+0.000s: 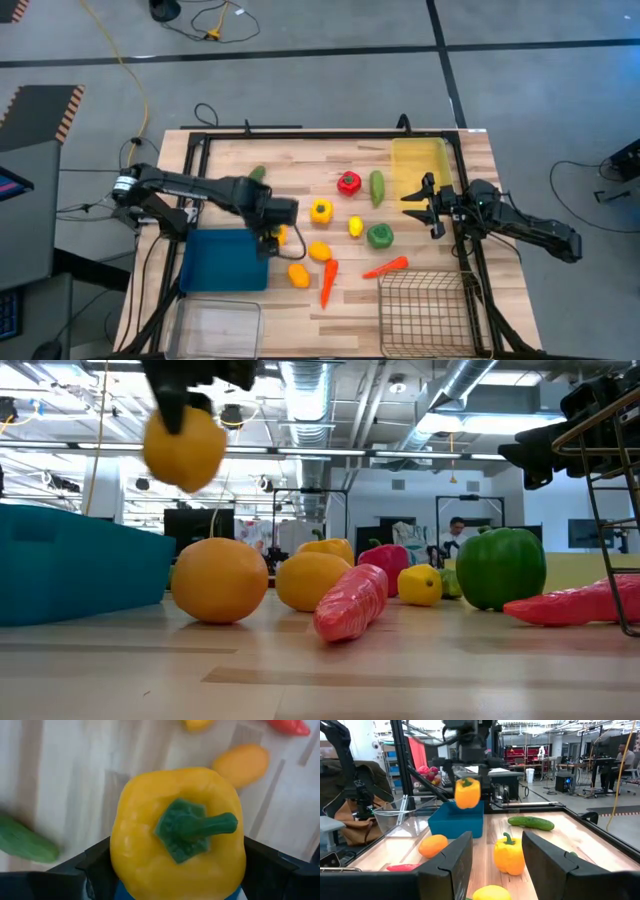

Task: Sort produce into baskets
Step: Put the bottom yellow bell pepper into the blue bin

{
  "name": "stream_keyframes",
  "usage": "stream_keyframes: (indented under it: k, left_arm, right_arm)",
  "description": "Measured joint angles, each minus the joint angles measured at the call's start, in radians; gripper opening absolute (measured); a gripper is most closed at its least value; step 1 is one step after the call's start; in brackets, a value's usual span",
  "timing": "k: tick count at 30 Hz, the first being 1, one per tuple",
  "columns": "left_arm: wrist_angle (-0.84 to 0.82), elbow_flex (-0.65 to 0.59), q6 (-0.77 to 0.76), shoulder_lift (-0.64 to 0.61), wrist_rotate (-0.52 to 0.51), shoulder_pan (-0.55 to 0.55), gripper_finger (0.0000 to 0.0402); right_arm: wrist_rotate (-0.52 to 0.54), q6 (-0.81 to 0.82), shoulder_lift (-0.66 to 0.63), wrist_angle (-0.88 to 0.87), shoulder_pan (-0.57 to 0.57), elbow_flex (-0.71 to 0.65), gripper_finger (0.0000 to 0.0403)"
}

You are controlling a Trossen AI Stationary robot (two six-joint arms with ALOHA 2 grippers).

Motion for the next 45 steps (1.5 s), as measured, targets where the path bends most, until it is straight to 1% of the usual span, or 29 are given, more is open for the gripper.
stream_keyframes:
  k: [5, 9, 12, 14, 20, 24, 27, 35, 45]
  left_arm:
    - [0.007, -0.107, -0.151, -0.038, -0.06, -0.092, 0.0306]
    - [0.01, -0.198, -0.248, -0.047, -0.073, -0.15, 0.0306]
    - [0.037, -0.265, -0.283, -0.047, -0.079, -0.178, 0.0306]
    - [0.088, -0.309, -0.285, -0.047, -0.08, -0.186, 0.0306]
    - [0.206, -0.396, -0.31, -0.047, -0.082, -0.184, 0.0321]
    - [0.203, -0.417, -0.352, -0.047, -0.082, -0.18, 0.0334]
    - [0.201, -0.426, -0.35, -0.047, -0.08, -0.179, 0.0339]
    - [0.204, -0.428, -0.326, -0.047, -0.038, -0.179, 0.0341]
    - [0.204, -0.428, -0.33, -0.047, -0.023, -0.179, 0.0342]
  right_arm:
    - [0.0, 0.0, 0.0, 0.0, 0.0, 0.0, 0.0198]
    - [0.0, 0.0, 0.0, 0.0, 0.0, 0.0, 0.0198]
    - [0.0, 0.0, 0.0, 0.0, 0.0, 0.0, 0.0198]
    - [0.0, 0.0, 0.0, 0.0, 0.0, 0.0, 0.0198]
    - [0.0, 0.0, 0.0, 0.0, 0.0, 0.0, 0.0198]
    - [0.001, 0.0, 0.0, 0.0, 0.0, 0.0, 0.0198]
    - [0.001, 0.0, 0.0, 0.0, 0.0, 0.0, 0.0198]
    - [0.0, 0.0, 0.0, 0.0, 0.0, 0.0, 0.0198]
    - [0.0, 0.0, 0.0, 0.0, 0.0, 0.0, 0.0198]
